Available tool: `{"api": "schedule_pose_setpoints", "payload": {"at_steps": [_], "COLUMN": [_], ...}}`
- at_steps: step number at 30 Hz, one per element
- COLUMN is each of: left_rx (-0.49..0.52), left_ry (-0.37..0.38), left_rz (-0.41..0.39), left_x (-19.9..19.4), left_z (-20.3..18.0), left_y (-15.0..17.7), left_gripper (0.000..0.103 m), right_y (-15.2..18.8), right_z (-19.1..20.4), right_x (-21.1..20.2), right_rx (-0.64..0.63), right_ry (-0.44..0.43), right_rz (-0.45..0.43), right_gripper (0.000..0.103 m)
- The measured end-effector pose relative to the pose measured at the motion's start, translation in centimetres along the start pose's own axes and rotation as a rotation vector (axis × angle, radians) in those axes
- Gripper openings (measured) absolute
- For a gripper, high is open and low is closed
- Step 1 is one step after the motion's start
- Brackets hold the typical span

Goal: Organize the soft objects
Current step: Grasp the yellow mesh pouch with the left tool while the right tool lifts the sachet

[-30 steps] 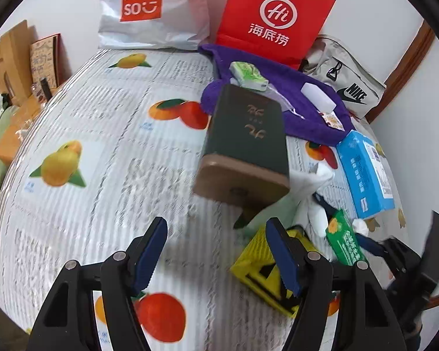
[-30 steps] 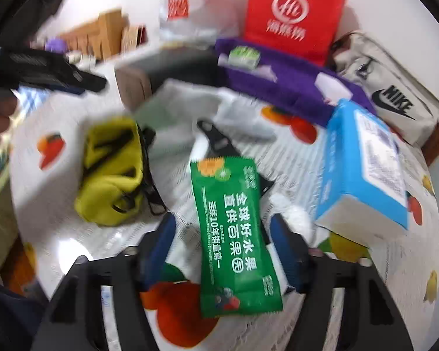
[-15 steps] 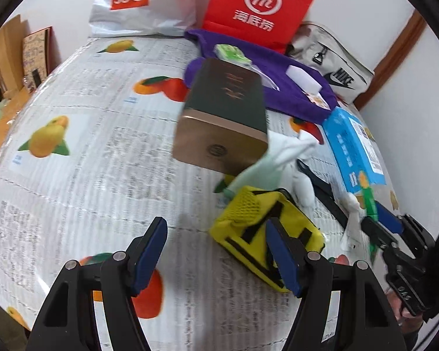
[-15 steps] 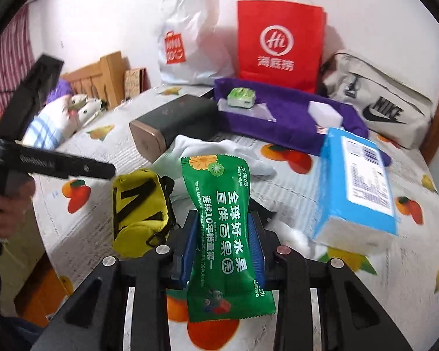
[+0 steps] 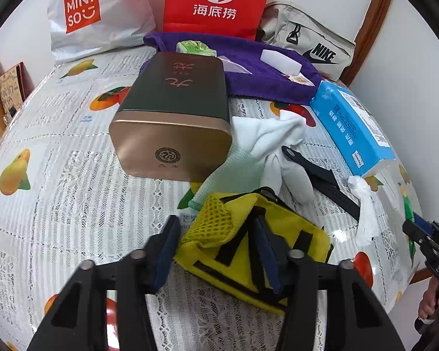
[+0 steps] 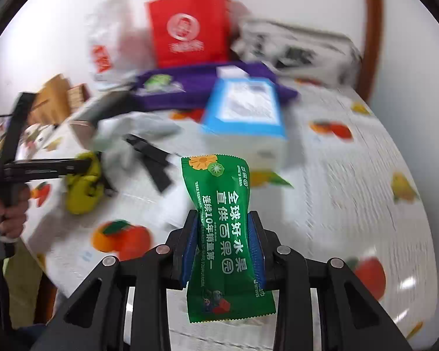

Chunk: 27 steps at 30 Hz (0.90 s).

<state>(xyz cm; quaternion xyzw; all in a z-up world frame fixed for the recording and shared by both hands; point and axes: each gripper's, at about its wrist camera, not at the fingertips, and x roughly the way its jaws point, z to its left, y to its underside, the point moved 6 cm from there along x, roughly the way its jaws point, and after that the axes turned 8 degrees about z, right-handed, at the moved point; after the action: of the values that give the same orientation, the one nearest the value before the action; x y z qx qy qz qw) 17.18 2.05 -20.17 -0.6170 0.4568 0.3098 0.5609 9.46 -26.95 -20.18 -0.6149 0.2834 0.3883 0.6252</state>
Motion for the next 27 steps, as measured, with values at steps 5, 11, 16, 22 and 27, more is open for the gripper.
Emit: {"api": "schedule_pose_setpoints", "payload": {"at_steps": [5,11,16,22,27], "left_rx": [-0.017,-0.036,-0.055,-0.059,-0.067], "left_ry": [0.011,0.011,0.001,0.010,0.023], "left_rz": [0.002,-0.022,-0.046,-0.076,-0.098], "left_x": [-0.6,-2.4,-4.1,-6.1,-7.7], "left_z": [0.3,0.4,0.4,0.1,-0.3], "left_y": [0.5,0.9,0.8,0.2,-0.8], "left_gripper": [0.030,0.029,0.029,0.029,0.028], "right_y": [0.7,0.4,-0.3,-1.4,-2.7], "right_z": [-1.3,-1.2,-0.4,0.5,0.5], "right_x": [1.7,1.5,0.2,-1.0,-1.9], "right_rx": [0.050,0.051,0.028,0.010,0.004], "right_ry": [-0.003,-0.026,-0.038,-0.057,-0.058], "right_rz": [0.033,0.019,-0.008,-0.036,-0.052], "right_gripper": [0.033,0.033,0.033,0.033,0.033]}}
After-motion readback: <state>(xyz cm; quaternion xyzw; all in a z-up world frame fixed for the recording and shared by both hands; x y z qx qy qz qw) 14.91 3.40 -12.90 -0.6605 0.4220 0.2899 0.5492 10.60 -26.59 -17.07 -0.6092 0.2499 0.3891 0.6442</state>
